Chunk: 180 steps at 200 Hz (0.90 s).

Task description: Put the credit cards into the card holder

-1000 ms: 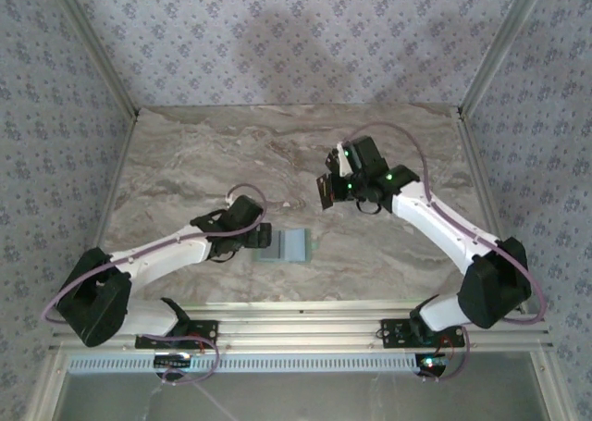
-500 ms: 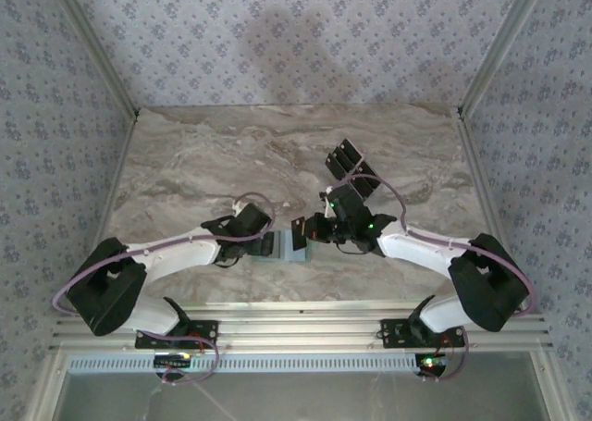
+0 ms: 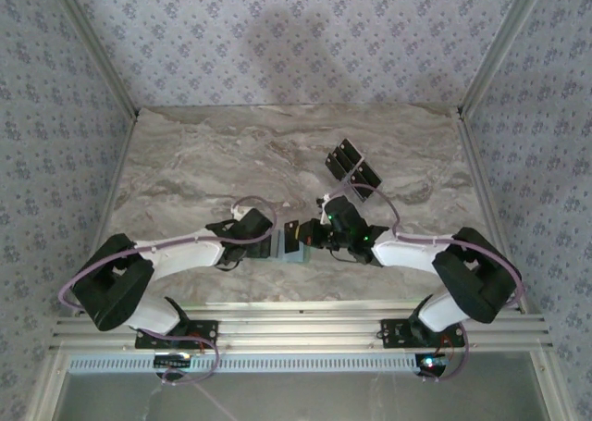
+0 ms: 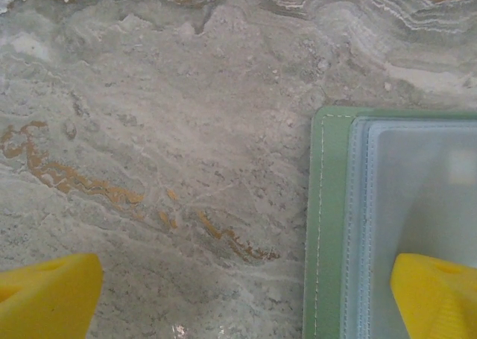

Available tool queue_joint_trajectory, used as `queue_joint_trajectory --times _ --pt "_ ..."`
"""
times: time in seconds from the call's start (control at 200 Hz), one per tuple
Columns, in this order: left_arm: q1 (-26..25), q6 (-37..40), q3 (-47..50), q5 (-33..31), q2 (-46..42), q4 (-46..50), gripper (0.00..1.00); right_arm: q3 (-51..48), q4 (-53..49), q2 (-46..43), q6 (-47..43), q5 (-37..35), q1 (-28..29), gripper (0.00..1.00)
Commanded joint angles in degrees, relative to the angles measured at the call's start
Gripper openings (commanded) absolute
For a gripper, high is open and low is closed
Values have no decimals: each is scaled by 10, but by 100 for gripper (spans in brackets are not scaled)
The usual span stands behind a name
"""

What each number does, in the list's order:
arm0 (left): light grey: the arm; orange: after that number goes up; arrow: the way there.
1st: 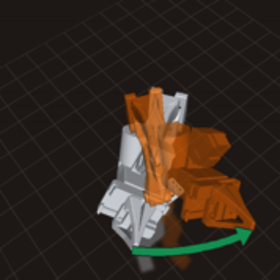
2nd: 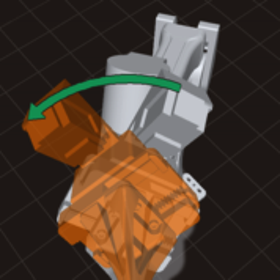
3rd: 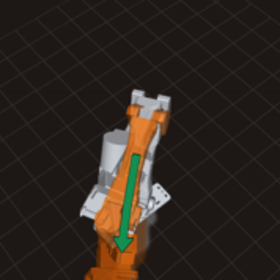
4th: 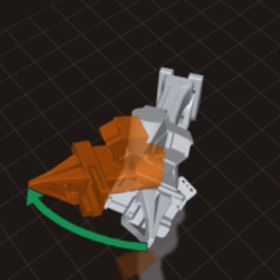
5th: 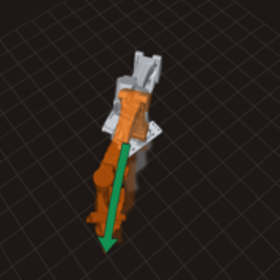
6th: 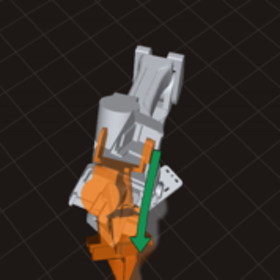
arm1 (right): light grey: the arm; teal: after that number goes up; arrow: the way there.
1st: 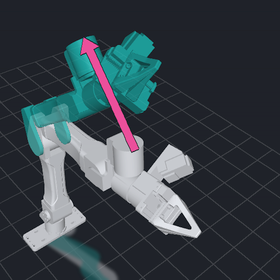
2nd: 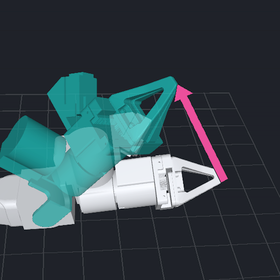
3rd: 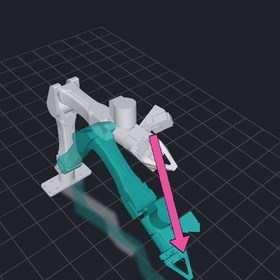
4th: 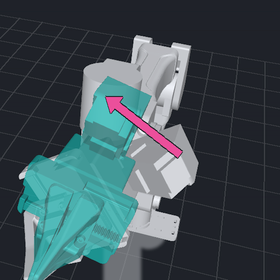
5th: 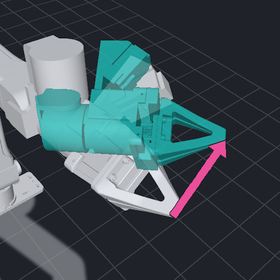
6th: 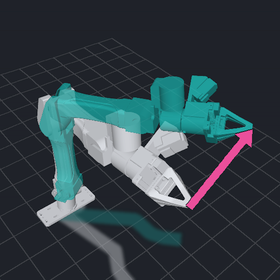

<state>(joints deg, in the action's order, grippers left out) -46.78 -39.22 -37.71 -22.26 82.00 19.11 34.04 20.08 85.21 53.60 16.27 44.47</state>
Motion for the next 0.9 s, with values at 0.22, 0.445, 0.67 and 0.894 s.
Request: queue_joint_trajectory --times 0.22,0.445,0.67,0.894 --pt "-17 -54 33 -25 -1 41 100 -23 115 38 43 -17 13 0" --pt "-21 -75 43 -33 -15 57 100 -31 133 50 60 -32 19 0" --pt "-21 -89 56 -37 -23 59 100 -35 148 64 64 -33 22 0" --pt "-21 -89 60 -37 -23 56 100 -32 171 85 65 -22 25 0"
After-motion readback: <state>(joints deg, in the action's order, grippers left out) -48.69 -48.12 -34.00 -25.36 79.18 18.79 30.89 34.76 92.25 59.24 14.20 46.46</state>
